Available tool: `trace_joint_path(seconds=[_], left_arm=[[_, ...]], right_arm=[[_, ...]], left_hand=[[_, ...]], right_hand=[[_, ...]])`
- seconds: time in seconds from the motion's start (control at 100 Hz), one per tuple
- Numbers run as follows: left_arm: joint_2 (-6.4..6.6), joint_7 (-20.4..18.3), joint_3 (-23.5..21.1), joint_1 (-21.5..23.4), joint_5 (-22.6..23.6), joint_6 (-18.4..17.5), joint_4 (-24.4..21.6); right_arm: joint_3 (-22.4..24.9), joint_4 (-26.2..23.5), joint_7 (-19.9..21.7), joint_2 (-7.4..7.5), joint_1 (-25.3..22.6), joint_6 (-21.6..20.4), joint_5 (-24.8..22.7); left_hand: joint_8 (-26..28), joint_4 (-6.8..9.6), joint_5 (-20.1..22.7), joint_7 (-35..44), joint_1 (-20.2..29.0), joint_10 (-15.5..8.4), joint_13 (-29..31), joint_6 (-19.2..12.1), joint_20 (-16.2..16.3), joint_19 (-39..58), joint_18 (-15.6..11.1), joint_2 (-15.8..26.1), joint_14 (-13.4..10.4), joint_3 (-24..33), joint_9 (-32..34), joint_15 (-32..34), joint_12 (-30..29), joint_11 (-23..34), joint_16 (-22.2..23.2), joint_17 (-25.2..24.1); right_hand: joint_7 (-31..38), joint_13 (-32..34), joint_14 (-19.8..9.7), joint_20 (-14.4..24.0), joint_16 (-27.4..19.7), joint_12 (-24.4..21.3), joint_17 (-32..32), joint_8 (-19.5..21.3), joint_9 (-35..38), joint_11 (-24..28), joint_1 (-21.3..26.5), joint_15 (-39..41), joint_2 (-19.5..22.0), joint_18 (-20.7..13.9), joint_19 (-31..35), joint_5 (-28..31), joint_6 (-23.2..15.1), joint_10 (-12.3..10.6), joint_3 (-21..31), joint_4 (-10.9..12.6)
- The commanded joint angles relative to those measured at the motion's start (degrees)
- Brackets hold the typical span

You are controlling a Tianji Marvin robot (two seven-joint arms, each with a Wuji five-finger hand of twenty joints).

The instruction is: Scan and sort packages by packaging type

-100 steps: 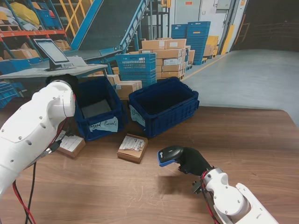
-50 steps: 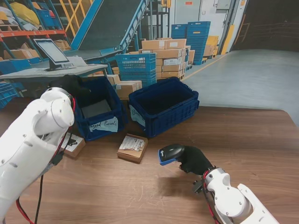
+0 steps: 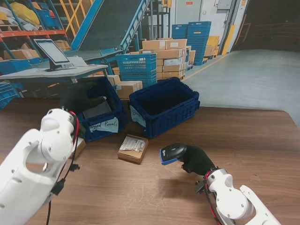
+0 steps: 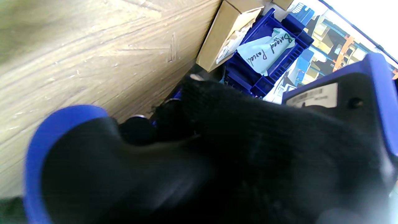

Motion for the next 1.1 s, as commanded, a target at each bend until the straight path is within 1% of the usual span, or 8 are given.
trace_joint_path(seconds=[0.0, 0.17, 0.39, 0.61, 0.74, 0.82, 0.94, 1.09], left_arm=[[-0.97, -0.58, 0.30, 1.95, 0.05, -0.26, -0.58], [-1.66, 3.46, -0.76, 6.35, -3.04, -5.71, -1.22], [-2.09, 7.02, -2.15, 11.89, -4.96, -12.96, -1.57], [-2.22, 7.79, -3.64, 17.34, -8.40, -19.08, -1.70], [-2.12, 8.53, -3.80, 19.40, -7.73, -22.13, -0.78], [-2.10, 9.45, -3.47, 20.18, -6.46, -23.19, 0.04], [-2.03, 9.73, -2.70, 20.76, -6.73, -25.83, 2.01], [-1.70, 8.19, -1.19, 20.58, -8.08, -28.51, 4.04]], right_arm=[[0.19, -1.03, 0.48, -0.48, -0.52, 0.48, -0.10], [0.63, -1.67, 0.38, -0.50, -0.89, 0.96, -0.17], [0.80, -1.90, 0.03, -0.61, -1.03, 1.21, 0.02], [0.89, -1.98, -0.48, -0.74, -1.20, 1.17, 0.16], [1.10, -2.13, -0.34, -0.73, -1.41, 1.23, 0.47], [1.15, -2.12, -0.30, -0.75, -1.46, 1.17, 0.68], [1.14, -2.00, -0.56, -0.85, -1.45, 1.06, 1.11], [1.29, -2.05, -0.87, -1.00, -1.27, 1.27, 1.65]], left_hand=[[-0.50, 1.14, -2.29, -1.29, -3.29, 0.82, -2.47, 1.35, -0.85, -1.52, -0.86, 2.19, 1.09, -1.74, -3.10, -1.94, -0.87, -1.43, -0.95, -0.92], [-0.97, 0.26, -3.40, -2.39, -6.41, 1.12, -3.35, 1.67, -1.23, -2.04, -0.82, 3.91, 1.04, -4.32, -3.81, -2.01, -1.20, -1.61, -1.32, -1.62], [-1.41, -0.35, -4.26, -3.29, -6.79, 0.82, -4.10, 1.95, -1.54, -2.97, -1.38, 3.80, -0.07, -6.70, -4.67, -2.35, -1.40, -1.94, -1.59, -2.08], [-1.69, -0.82, -4.68, -3.69, -6.82, 0.52, -4.74, 1.37, -2.08, -4.90, -1.90, 3.66, -0.73, -9.46, -5.08, -2.95, -1.63, -2.54, -1.85, -2.38], [-1.72, -0.80, -4.32, -3.54, -6.26, 0.34, -4.62, 0.79, -2.11, -5.61, -1.87, 3.27, -1.00, -9.80, -4.83, -3.07, -1.65, -2.70, -1.87, -2.20], [-1.71, -0.99, -4.27, -3.39, -6.49, 0.34, -4.41, 0.03, -2.13, -6.09, -1.59, 3.48, -1.03, -9.99, -4.62, -3.13, -1.75, -2.89, -1.90, -2.10], [-1.74, -1.11, -4.32, -3.20, -6.18, 0.29, -4.62, 0.01, -2.06, -6.68, -1.77, 3.11, -1.34, -10.02, -4.83, -3.32, -1.83, -3.10, -1.93, -1.98], [-1.89, -1.54, -4.96, -3.21, -6.54, 0.33, -5.33, -0.91, -1.92, -7.52, -2.14, 3.38, -1.80, -10.49, -5.64, -3.68, -2.00, -3.51, -2.01, -2.16]], right_hand=[[4.63, 1.24, 1.47, 1.85, 0.29, 0.62, 0.75, 1.34, 0.25, -0.42, 5.39, 1.05, 3.51, -2.73, 3.29, 2.62, -2.12, 0.05, 7.20, 0.05], [4.63, 1.22, 1.41, 1.88, 0.33, 0.67, 0.76, 1.34, 0.32, -0.43, 5.37, 1.04, 3.50, -2.66, 3.24, 2.62, -2.12, 0.10, 7.23, 0.06], [4.63, 1.27, 1.47, 1.93, 0.35, 0.74, 0.77, 1.35, 0.32, -0.47, 5.35, 1.06, 3.49, -2.65, 3.23, 2.62, -2.12, 0.13, 7.28, 0.06], [4.63, 1.33, 1.48, 1.96, 0.30, 0.75, 0.82, 1.35, 0.44, -0.51, 5.36, 1.02, 3.36, -2.67, 3.22, 2.62, -2.12, 0.21, 7.34, 0.07], [4.63, 1.35, 1.44, 1.94, 0.31, 0.74, 0.84, 1.35, 0.47, -0.53, 5.37, 1.02, 3.37, -2.55, 3.18, 2.62, -2.12, 0.28, 7.34, 0.05], [4.63, 1.34, 1.42, 1.96, 0.31, 0.74, 0.85, 1.35, 0.45, -0.57, 5.36, 1.02, 3.38, -2.48, 3.16, 2.62, -2.12, 0.22, 7.32, 0.04], [4.63, 1.33, 1.44, 1.99, 0.33, 0.78, 0.87, 1.35, 0.47, -0.56, 5.37, 1.03, 3.39, -2.45, 3.15, 2.62, -2.12, 0.23, 7.32, 0.05], [4.63, 1.42, 1.52, 2.02, 0.34, 0.80, 0.87, 1.35, 0.49, -0.59, 5.34, 1.05, 3.39, -2.49, 3.14, 2.62, -2.12, 0.18, 7.35, 0.06]])
